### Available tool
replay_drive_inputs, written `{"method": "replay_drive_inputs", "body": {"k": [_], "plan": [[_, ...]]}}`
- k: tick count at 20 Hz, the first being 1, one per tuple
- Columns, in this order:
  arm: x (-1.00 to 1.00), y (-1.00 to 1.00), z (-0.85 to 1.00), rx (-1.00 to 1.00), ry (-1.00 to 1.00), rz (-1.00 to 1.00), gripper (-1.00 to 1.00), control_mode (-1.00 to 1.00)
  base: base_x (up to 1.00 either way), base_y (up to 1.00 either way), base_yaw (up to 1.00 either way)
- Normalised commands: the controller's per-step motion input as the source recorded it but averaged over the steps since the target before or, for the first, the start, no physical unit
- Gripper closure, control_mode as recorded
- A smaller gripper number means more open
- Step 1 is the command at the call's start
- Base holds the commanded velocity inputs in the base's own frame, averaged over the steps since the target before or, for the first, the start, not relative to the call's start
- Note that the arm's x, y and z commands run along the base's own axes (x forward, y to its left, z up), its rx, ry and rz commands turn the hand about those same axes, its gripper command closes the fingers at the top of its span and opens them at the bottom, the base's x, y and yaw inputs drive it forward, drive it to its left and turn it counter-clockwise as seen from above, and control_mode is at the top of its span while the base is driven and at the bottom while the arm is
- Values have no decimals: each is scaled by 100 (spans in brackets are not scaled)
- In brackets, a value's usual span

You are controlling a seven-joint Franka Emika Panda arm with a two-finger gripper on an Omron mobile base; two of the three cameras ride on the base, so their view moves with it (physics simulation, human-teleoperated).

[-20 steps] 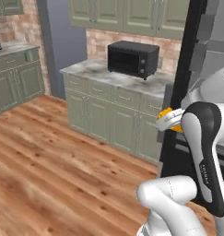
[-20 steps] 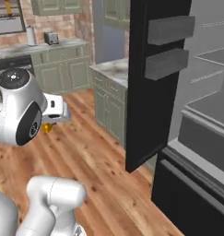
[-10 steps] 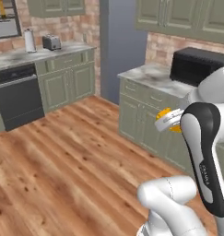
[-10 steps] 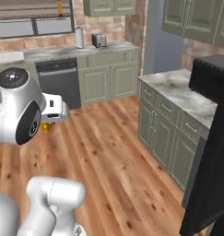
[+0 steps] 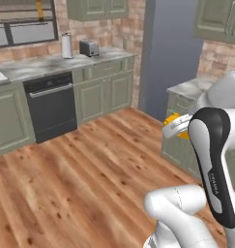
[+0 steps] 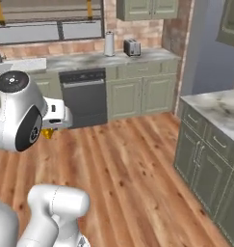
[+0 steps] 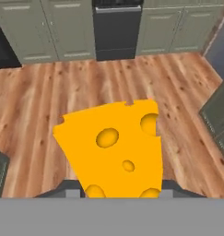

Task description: Take the cheese, fish, and lime from the fridge and place them on the plate on the dining counter to create an appetizer plate.

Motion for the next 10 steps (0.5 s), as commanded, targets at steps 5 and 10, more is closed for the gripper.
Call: {"method": "replay_drive_inputs", "body": {"k": [5, 10], "plan": [[0, 0, 0, 0, 0, 0, 100, 100, 100, 32, 52], [0, 0, 0, 0, 0, 0, 100, 100, 100, 14, 63]]}}
